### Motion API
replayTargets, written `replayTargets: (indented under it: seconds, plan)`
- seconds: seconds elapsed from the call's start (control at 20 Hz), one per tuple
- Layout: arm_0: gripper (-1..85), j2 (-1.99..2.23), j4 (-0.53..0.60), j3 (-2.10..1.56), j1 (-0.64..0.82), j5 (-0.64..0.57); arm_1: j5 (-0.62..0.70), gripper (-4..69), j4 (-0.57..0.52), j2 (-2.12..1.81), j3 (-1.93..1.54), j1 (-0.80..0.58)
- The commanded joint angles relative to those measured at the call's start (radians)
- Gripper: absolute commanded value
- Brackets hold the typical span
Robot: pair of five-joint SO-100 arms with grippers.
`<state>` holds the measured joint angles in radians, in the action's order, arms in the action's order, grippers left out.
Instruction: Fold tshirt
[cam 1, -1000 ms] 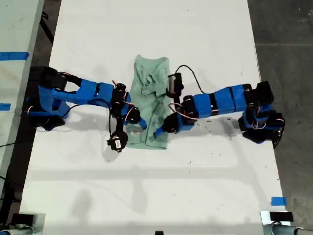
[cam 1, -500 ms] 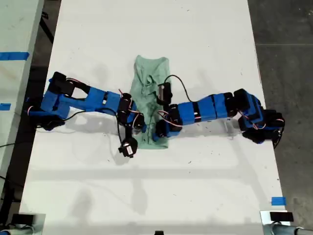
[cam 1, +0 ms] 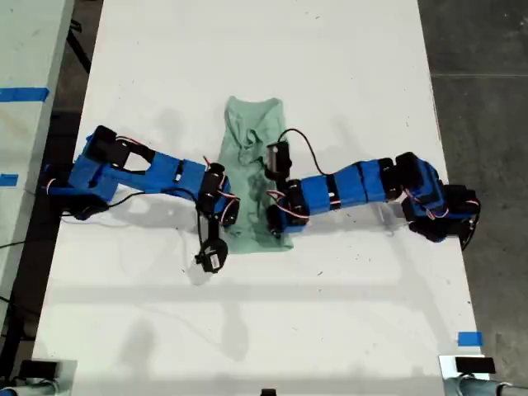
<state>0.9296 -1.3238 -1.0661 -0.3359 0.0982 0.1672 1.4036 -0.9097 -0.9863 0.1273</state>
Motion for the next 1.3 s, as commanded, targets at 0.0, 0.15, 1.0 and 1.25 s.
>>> replayTargets:
  seconds: [0.0,0.15,1.0,1.25]
  plan:
    - [0.0,0.103,-0.02,0.074,-0.092,-0.057,-0.029,-1.8,0.064,-0.153,0.023,0.11]
    - [0.0,0.132,0.075,0.1,-0.189,-0.117,-0.087,-1.8,0.063,-0.186,0.086,0.247]
    - [-0.1,0.31,-0.192,0.261,0.534,-0.807,0.684,-1.8,0.204,-0.489,0.037,-0.451]
    - [-0.1,0.127,-0.041,0.244,0.657,-0.913,0.807,-1.8,-0.034,-0.472,-0.219,-0.569]
